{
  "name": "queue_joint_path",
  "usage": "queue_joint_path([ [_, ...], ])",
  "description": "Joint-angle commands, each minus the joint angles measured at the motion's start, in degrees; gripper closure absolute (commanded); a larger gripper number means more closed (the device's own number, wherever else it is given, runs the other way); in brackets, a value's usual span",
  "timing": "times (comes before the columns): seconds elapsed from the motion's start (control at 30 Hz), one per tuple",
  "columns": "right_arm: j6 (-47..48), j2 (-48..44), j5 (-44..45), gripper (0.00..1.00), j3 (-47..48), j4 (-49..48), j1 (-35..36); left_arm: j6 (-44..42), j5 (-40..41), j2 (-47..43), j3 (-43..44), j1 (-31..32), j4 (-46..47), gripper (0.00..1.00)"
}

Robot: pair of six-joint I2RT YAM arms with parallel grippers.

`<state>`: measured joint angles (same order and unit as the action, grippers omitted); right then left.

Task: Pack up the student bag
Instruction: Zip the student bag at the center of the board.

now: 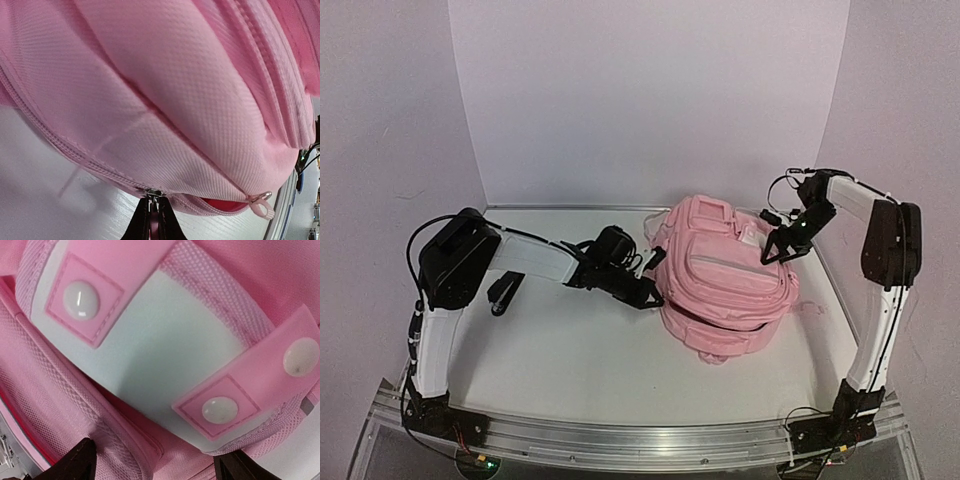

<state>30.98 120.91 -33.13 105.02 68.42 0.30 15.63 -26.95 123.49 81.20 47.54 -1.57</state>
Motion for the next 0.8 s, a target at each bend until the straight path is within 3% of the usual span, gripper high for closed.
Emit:
queue_joint_path([
  [0.0, 3.3, 2.0, -8.4, 0.21, -5.6, 13.2, 5.1, 5.6, -0.5, -3.5, 3.1, -6.5, -2.3, 1.00],
  [0.2, -4.7, 4.9, -13.9, 0.24, 0.8, 6.8, 11.9, -3.1, -1.1, -4.3, 9.5, -6.3, -16.3, 1.00],
  [0.33, -12.1, 7.0, -14.5, 0.30, 3.3, 1.7, 12.1, -4.6, -1.2, -10.4, 2.1, -2.0, -19.7, 1.00],
  [0.47, -15.5, 6.7, -14.0, 0.36, 1.9, -2.1, 12.1, -0.1, 0.8, -16.8, -8.5, 1.7, -17.5, 1.00],
  [0.63, -12.7, 4.4, -12.6, 0.38, 0.3, -1.8, 12.1, 4.0, 5.3, -22.0, -17.1, 3.4, -14.3, 1.00],
  [0.77, -1.3, 2.3, -10.5, 0.30, 6.9, 5.4, 12.1, 3.5, 10.1, -22.2, -16.3, 2.8, -14.1, 1.00],
])
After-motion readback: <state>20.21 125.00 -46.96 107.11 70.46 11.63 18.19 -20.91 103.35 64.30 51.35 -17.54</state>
